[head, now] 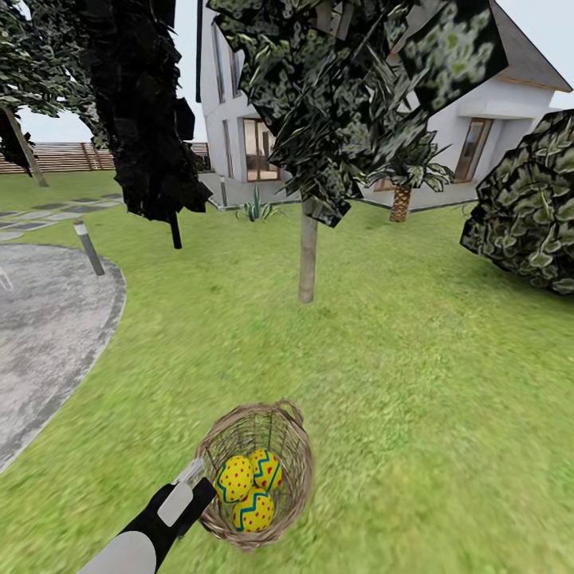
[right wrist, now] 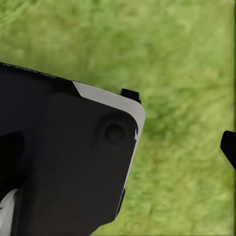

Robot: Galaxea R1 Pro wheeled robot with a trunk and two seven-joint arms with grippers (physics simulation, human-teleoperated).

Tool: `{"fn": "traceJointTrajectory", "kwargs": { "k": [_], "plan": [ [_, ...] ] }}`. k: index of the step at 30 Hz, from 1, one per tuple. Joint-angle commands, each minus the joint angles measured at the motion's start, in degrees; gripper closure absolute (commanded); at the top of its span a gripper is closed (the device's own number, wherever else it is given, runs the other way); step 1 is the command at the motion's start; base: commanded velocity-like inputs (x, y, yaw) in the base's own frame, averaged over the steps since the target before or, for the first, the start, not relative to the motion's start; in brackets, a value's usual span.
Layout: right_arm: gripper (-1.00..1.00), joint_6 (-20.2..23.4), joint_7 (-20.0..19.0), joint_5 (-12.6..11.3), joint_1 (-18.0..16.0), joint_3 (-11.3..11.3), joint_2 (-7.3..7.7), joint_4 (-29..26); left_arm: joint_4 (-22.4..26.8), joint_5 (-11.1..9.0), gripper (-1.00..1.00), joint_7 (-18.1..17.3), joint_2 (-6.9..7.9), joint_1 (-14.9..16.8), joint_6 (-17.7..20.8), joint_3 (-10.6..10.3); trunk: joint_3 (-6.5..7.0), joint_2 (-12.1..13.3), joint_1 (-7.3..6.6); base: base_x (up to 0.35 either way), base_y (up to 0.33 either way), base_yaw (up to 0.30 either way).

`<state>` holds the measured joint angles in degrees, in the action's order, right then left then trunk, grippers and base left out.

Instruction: Take the three Easter eggs out of the wicker basket on the lawn in the garden, then place them on the lawn next to a single tree (choose any tree) so that all three eggs are next to the same tree and none are left in the basket.

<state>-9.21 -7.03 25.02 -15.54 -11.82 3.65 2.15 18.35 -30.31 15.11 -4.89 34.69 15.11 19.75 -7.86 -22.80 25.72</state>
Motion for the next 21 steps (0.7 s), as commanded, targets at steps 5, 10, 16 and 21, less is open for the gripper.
{"fn": "traceJointTrajectory", "kwargs": {
  "k": [5, 10, 16, 21],
  "plan": [
    [-1.0, -0.37, -0.09, 0.38, -0.1, -0.48, 0.04, 0.22, 0.2, -0.8, 1.0, 0.36, -0.03, 0.03, 0.19, 0.03, -0.11, -0.12, 0.07, 0.333, 0.0, 0.0],
    [-1.0, -0.37, -0.09, 0.38, -0.1, -0.48, 0.04, 0.22, 0.2, -0.8, 1.0, 0.36, -0.03, 0.03, 0.19, 0.03, -0.11, -0.12, 0.07, 0.333, 0.0, 0.0],
    [-1.0, -0.37, -0.09, 0.38, -0.1, -0.48, 0.04, 0.22, 0.2, -0.8, 1.0, 0.35, -0.08, 0.03, 0.19, 0.03, -0.11, -0.12, 0.07, 0.333, 0.0, 0.0],
    [-1.0, -0.37, -0.09, 0.38, -0.1, -0.48, 0.04, 0.22, 0.18, -0.8, 1.0, 0.28, -0.2, 0.03, 0.2, 0.02, -0.11, -0.12, 0.07, 0.333, 0.0, 0.0]
  ]
}}
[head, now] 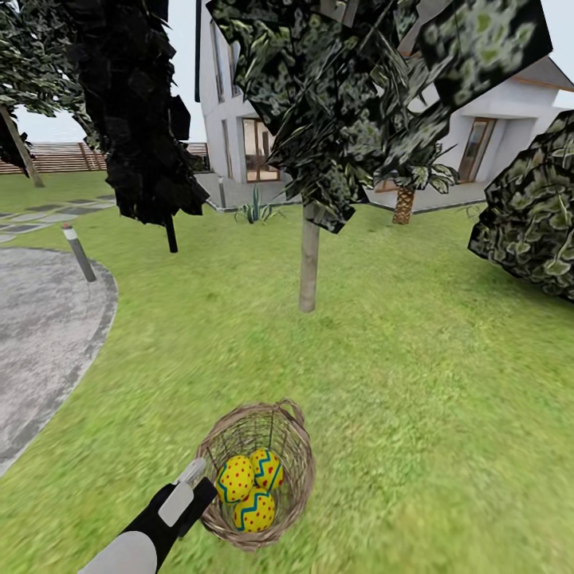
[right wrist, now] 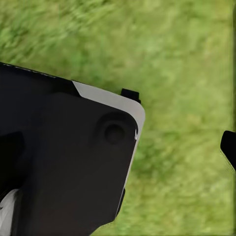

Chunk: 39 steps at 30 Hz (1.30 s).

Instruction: Take the three Easter eggs out of the wicker basket on the lawn in the garden, then place them on the lawn next to a single tree (choose any tree) so that all three eggs are next to the same tree and none are left in the basket.

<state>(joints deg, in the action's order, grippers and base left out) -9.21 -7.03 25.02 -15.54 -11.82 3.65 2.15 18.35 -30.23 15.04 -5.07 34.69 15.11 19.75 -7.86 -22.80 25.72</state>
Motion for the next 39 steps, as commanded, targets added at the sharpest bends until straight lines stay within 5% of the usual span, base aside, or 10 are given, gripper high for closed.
{"fn": "traceJointTrajectory", "kwargs": {
  "k": [1, 39],
  "plan": [
    [-1.0, -0.37, -0.09, 0.38, -0.1, -0.48, 0.04, 0.21, 0.14, -0.89, 1.0, 0.35, -0.08, 0.02, 0.19, -0.02, -0.11, -0.12, 0.07, 0.333, 0.0, 0.0],
    [-1.0, -0.37, -0.09, 0.38, -0.1, -0.48, -0.39, 0.17, 0.2, -0.89, 1.0, 0.35, -0.18, 0.02, 0.2, -0.06, -0.11, -0.12, 0.07, 0.333, 0.0, 0.009]
  ]
}}
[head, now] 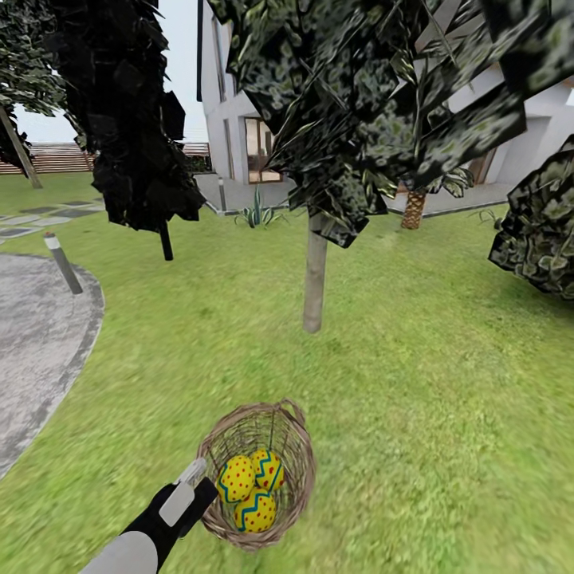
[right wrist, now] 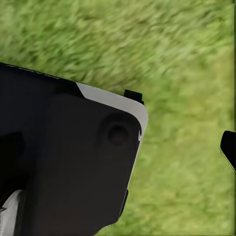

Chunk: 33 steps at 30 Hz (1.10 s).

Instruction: Take the three Easter eggs out of the wicker basket on the lawn in the garden, then place them on the lawn next to a single tree (choose any tree) so that all three eggs are next to the same tree and none are left in the basket.

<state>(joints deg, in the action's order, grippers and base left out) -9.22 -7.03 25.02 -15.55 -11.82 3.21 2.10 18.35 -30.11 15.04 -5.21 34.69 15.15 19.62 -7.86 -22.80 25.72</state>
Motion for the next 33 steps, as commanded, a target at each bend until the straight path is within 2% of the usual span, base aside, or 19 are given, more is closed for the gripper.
{"fn": "traceJointTrajectory", "kwargs": {
  "k": [1, 16, 21, 33],
  "plan": [
    [-1.0, -0.36, -0.09, 0.38, -0.1, -0.49, 0.08, 0.22, 0.2, -1.0, 1.0, 0.37, -0.04, 0.03, 0.15, 0.06, -0.11, -0.12, 0.07, 0.333, 0.0, 0.0],
    [-1.0, -0.36, -0.11, 0.58, -0.1, -0.49, -0.01, 0.26, 0.08, -1.0, 1.0, 0.34, 0.01, 0.03, 0.23, 0.06, -0.11, -0.12, 0.07, 0.333, 0.0, 0.0],
    [-1.0, -0.36, -0.09, 0.51, -0.1, -0.49, 0.38, 0.2, 0.1, -1.0, 1.0, 0.34, -0.29, 0.03, 0.23, 0.06, -0.11, -0.12, 0.07, 0.333, 0.0, 0.0],
    [-1.0, -0.36, -0.09, 0.46, -0.1, -0.49, 0.21, 0.27, 0.29, -1.0, 1.0, 0.34, -0.6, 0.03, 0.23, 0.06, -0.11, -0.12, 0.07, 0.333, 0.0, 0.0]
  ]
}}
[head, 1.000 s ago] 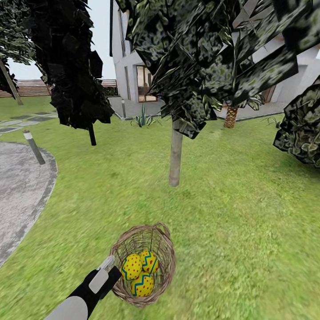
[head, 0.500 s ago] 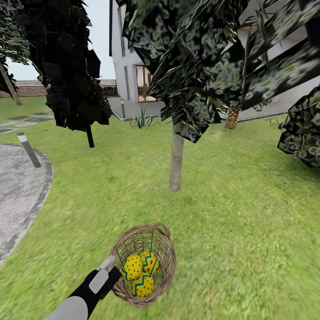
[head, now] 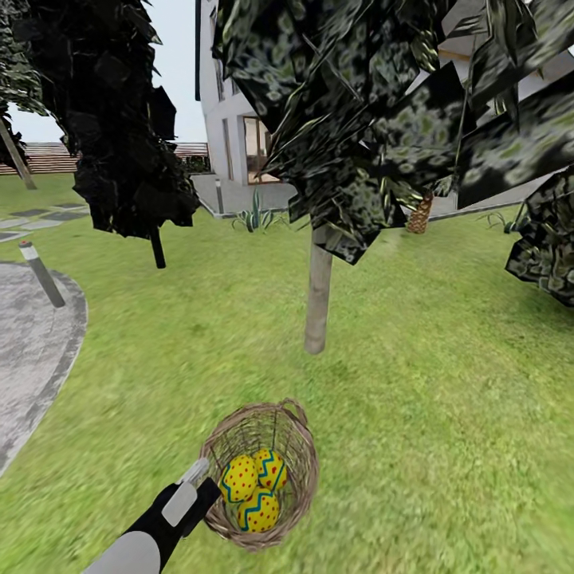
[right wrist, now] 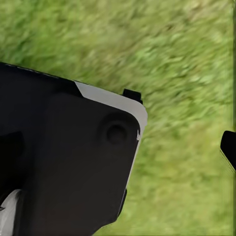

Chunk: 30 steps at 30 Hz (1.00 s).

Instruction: Take the three Easter eggs out of the wicker basket on the lawn in the garden, then place them on the lawn next to a single tree (choose any tree) so that all three eggs are next to the same tree and none are left in the basket.

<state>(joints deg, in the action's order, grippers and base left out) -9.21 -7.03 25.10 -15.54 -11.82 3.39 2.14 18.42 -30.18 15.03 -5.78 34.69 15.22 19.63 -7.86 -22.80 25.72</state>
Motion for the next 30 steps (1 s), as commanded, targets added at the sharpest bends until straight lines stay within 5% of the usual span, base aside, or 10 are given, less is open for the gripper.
{"fn": "traceJointTrajectory", "kwargs": {
  "k": [1, 18, 20, 21, 22, 24, 27, 30],
  "plan": [
    [-1.0, -0.37, -0.09, 0.39, -0.1, -0.49, 0.04, 0.23, 0.21, -0.94, 1.0, 0.35, 0.02, 0.03, 0.17, 0.05, -0.11, -0.12, 0.07, 0.333, 0.0, 0.0],
    [-1.0, -0.53, -0.16, 0.86, -0.1, -0.49, -1.44, 0.11, 0.11, -0.98, 1.0, 0.35, 0.05, 0.03, 0.09, 0.1, -0.11, -0.12, 0.07, 0.087, 0.0, 0.0],
    [-1.0, 0.89, -0.91, 0.08, -1.9, -0.72, -1.13, -4.13, 0.27, -0.94, 1.0, 0.4, 0.19, 0.03, 0.08, 0.04, -0.11, -0.12, 0.07, 0.0, 0.0, 0.0],
    [-1.0, 5.03, -1.48, -1.61, -4.61, -0.88, -1.02, -5.81, 0.28, -0.94, 1.0, 0.42, 0.3, 0.03, 0.08, 0.0, -0.11, -0.12, 0.07, 0.0, 0.0, 0.0],
    [-1.0, 26.03, -2.9, -11.56, -10.81, -1.01, -0.77, -15.67, 0.31, -0.94, 1.0, 0.43, 0.71, 0.03, 0.1, -0.03, -0.11, -0.12, 0.07, 0.0, 0.0, 0.0],
    [-1.0, 35.99, -3.13, -13.11, -11.31, -1.01, -0.84, -29.36, 0.44, -0.91, 1.0, 0.49, 0.92, 0.03, 0.18, -0.03, -0.11, -0.12, 0.07, 0.0, 0.0, 0.0],
    [-1.0, 43.95, -3.1, -16.48, -11.4, -0.94, -1.08, -39.37, 2.42, -0.85, 1.0, 0.76, 0.95, 0.03, 0.72, -0.1, -0.11, -0.12, 0.07, 0.0, 0.0, 0.0],
    [-1.0, 45.17, -3.04, -16.91, -11.41, -0.91, -1.04, -41.59, 3.74, -0.77, 1.0, 0.81, 0.9, 0.03, 1.03, -0.25, -0.11, -0.12, 0.07, 0.0, 0.0, 0.0]
  ]
}}
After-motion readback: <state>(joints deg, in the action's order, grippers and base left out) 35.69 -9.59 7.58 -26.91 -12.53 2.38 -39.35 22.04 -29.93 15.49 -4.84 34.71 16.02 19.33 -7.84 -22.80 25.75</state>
